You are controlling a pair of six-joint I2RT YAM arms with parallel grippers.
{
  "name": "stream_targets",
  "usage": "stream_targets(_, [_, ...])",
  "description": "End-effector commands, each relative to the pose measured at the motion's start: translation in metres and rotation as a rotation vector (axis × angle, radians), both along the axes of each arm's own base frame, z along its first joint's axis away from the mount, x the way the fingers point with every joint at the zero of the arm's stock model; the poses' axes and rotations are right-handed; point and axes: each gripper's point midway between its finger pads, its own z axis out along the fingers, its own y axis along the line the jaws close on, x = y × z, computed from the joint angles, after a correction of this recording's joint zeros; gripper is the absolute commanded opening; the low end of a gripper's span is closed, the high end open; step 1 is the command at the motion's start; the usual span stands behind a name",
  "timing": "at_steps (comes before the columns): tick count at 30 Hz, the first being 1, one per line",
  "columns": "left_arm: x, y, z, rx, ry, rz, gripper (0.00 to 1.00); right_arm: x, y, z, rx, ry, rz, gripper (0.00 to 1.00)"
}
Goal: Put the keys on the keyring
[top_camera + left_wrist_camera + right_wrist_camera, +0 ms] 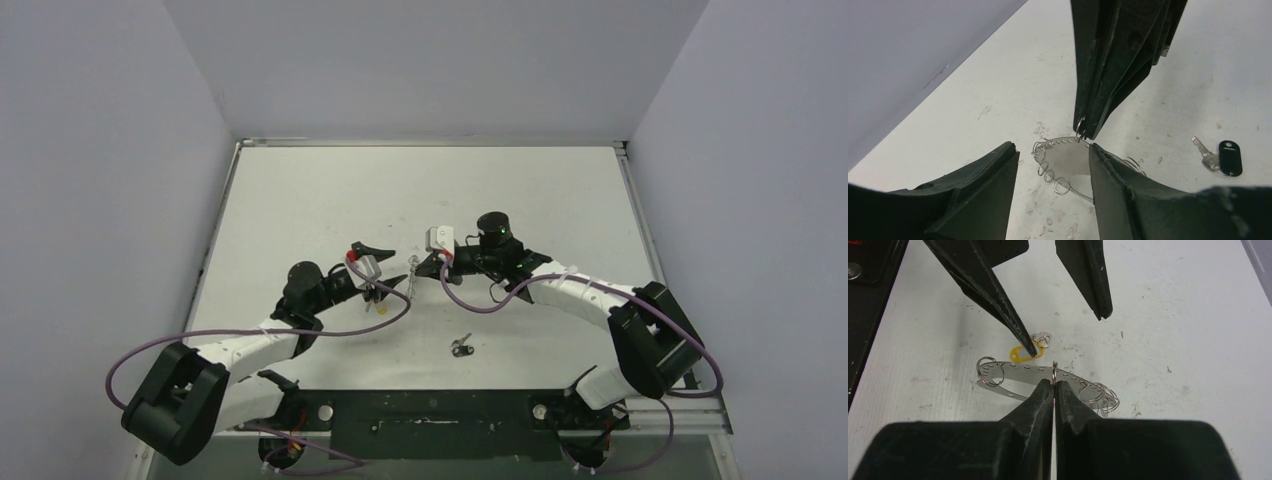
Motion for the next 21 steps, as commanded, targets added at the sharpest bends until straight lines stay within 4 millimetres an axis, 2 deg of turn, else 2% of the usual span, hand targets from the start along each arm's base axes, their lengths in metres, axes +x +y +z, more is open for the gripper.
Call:
stream_targets(1, [-0.007,0.003,0.035,-0.197,-0.011,-0.045,0.52,-0.007,0.001,0.036,0.125,-0.057,0.025,0.00])
stream_targets(6, [-0.017,0.008,0.034,-0.263,0.043,-0.133,0.49,-0.011,-0.001,0.037,0.140,-0.048,0.035,0.00])
stream_targets(12, [-0.021,-0.004,0.030,-0.265,0.070,-0.239,0.40,-0.013,0.000,0.042,0.156,-0.049,0.050,0.00])
stream_targets(17, [-0.019,-0.015,0.020,-0.262,0.104,-0.288,0.39,-0.014,0.001,0.045,0.162,-0.048,0.054,0.00])
stream_targets(21, [-0.018,-0.024,0.021,-0.260,0.095,-0.303,0.37,-0.015,0.000,0.045,0.161,-0.046,0.055,0.00])
